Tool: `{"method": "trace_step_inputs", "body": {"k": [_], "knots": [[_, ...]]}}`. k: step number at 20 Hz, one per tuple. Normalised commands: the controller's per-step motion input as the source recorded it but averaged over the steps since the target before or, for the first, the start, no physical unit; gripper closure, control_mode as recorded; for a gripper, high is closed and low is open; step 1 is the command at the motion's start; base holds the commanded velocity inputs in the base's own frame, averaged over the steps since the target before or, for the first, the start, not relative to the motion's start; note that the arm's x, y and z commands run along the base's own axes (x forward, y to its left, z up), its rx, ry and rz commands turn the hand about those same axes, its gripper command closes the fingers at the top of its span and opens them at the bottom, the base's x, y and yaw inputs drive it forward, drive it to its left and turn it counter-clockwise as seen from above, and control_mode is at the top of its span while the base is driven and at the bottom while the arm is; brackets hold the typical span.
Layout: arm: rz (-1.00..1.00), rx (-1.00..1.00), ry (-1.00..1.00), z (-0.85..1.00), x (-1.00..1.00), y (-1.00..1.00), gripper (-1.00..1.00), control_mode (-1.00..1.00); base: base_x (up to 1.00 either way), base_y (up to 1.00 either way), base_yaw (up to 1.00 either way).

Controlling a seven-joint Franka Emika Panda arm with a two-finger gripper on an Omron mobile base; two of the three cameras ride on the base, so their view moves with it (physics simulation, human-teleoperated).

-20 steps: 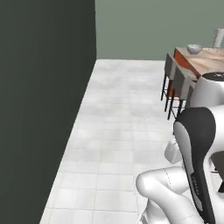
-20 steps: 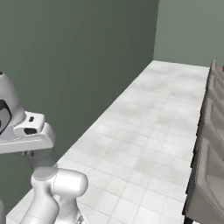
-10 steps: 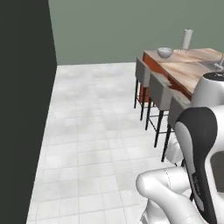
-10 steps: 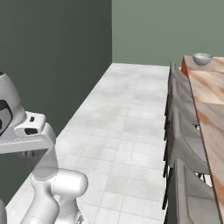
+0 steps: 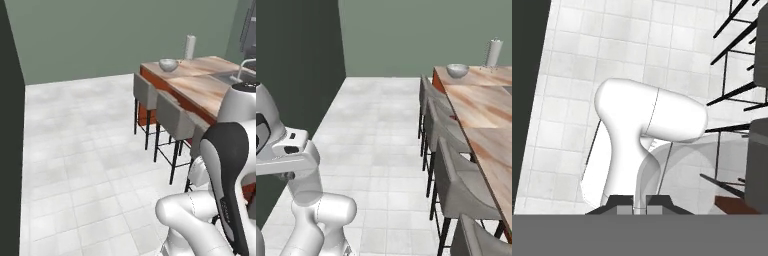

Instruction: There is a bowl on the dining counter. Grab a lemon wedge from the fridge and place it in the bowl. Then get the liquor bottle and glass cup from the cabinet and place them next to the bowl.

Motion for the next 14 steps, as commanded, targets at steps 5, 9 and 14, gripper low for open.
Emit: {"method": "trace_step_inputs", "body": {"k": [5,9,14], "knots": [[0.0,0.0,0.0,0.0,0.0,0.0,1.0,1.0,0.9,0.65,-0.26],[0.0,0.0,0.0,0.0,0.0,0.0,1.0,1.0,0.94,0.76,-0.2],[0.0,0.0,0.0,0.0,0.0,0.0,1.0,1.0,0.99,0.75,-0.18]]}}
